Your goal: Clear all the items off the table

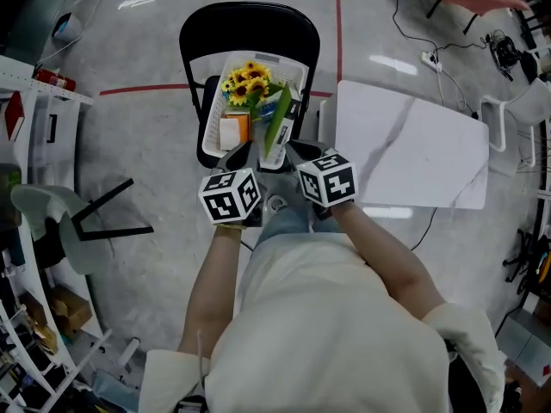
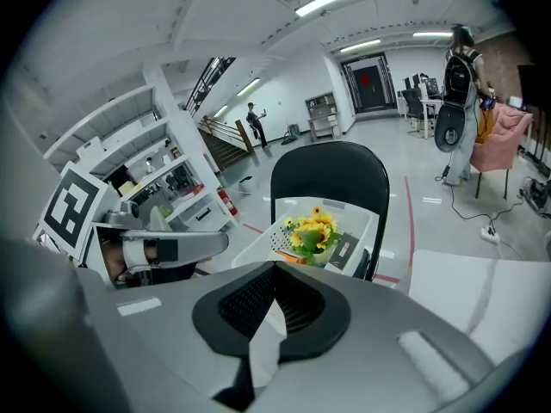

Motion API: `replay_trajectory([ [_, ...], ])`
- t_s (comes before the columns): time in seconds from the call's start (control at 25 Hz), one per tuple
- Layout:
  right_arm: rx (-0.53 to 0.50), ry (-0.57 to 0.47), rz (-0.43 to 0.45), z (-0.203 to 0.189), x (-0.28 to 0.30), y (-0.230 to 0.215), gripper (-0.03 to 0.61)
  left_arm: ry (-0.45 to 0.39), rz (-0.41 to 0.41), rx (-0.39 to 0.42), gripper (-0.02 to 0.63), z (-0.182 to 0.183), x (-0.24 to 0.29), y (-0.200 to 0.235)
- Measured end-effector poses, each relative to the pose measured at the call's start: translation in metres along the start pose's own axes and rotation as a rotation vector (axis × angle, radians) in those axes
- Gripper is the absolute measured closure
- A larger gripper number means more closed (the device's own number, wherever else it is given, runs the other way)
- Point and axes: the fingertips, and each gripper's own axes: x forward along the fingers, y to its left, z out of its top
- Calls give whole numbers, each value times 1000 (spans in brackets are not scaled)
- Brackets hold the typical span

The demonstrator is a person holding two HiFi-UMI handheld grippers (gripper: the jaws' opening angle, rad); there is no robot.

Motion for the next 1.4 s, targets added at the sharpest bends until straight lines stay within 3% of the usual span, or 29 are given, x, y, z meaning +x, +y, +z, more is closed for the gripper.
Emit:
replay_trajectory([
  [0.6,-54,-149,45,1,-58,12,580,-100,16,66,604,-3,-52,-49],
  [1.4,-133,-248,72,-4,-91,25,581,-107,14,136,604,-20,-65,-80],
])
